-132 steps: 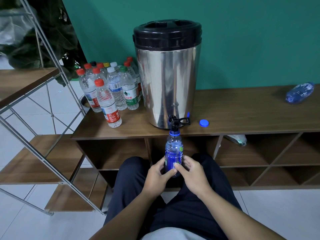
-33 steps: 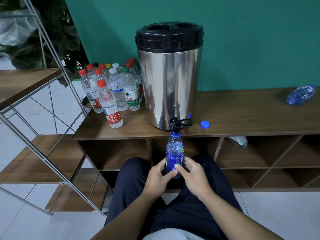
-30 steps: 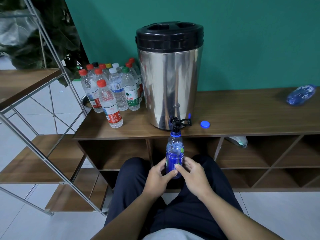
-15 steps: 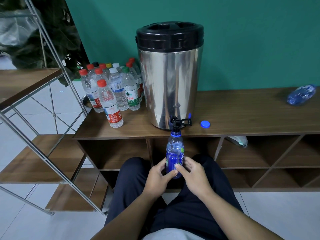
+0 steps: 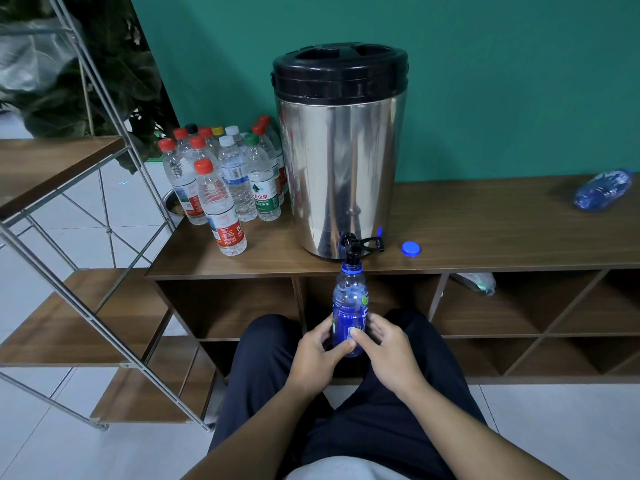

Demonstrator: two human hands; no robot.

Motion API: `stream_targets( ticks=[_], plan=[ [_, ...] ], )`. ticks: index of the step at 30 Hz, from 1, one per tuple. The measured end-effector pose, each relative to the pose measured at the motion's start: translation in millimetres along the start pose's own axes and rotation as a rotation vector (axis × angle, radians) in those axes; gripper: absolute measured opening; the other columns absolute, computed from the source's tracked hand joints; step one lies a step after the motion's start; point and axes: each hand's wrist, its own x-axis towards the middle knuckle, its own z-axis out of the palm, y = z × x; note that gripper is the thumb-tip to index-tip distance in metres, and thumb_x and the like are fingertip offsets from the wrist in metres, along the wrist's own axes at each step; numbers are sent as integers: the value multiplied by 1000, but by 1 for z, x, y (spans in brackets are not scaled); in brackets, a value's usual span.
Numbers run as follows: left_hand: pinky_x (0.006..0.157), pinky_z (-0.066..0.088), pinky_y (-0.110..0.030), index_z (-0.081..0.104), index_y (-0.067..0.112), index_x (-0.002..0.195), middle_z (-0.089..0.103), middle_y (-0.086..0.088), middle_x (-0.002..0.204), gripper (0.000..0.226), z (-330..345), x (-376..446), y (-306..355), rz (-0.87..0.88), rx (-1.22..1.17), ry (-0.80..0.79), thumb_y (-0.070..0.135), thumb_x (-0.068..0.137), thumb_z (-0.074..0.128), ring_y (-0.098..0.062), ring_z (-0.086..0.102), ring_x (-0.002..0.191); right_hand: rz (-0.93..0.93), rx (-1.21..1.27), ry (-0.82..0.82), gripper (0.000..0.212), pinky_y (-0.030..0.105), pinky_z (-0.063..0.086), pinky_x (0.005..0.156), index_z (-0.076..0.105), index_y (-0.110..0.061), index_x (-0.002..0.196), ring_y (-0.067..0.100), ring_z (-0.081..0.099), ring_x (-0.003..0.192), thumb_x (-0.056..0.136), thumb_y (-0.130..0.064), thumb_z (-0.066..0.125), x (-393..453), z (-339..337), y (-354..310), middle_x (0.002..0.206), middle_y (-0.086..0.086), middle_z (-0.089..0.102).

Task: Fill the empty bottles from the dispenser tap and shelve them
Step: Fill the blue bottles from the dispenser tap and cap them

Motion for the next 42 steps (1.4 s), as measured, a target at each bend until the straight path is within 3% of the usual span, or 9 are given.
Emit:
stream_targets(
  ticks=[15, 33, 42],
  plan=[
    [120, 54, -52, 68, 25, 151, 78, 4, 140, 49, 1, 1, -2, -4, -15, 7, 8, 105, 77, -18, 71, 135, 4, 12, 11, 35, 15, 55, 100, 74, -22, 135, 1, 72, 123, 104, -8, 75, -1, 1, -1, 126, -18, 79],
    [121, 53, -51, 67, 28, 152, 77, 5, 142, 50, 0, 0, -1, 3, -2, -7, 10, 106, 76, -18, 70, 137, 1, 22, 19, 35, 8, 51, 96, 73, -31, 129, -3, 71, 121, 103, -6, 74, -4, 2, -9, 123, -25, 79],
    [121, 53, -52, 67, 27, 152, 77, 5, 141, 51, 1, 0, -2, -6, -13, -1, 8, 106, 76, -17, 71, 136, -3, 22, 13, 34, 12, 53, 98, 74, -28, 130, 1, 72, 122, 104, -7, 74, -3, 1, -7, 124, -20, 80]
  ],
)
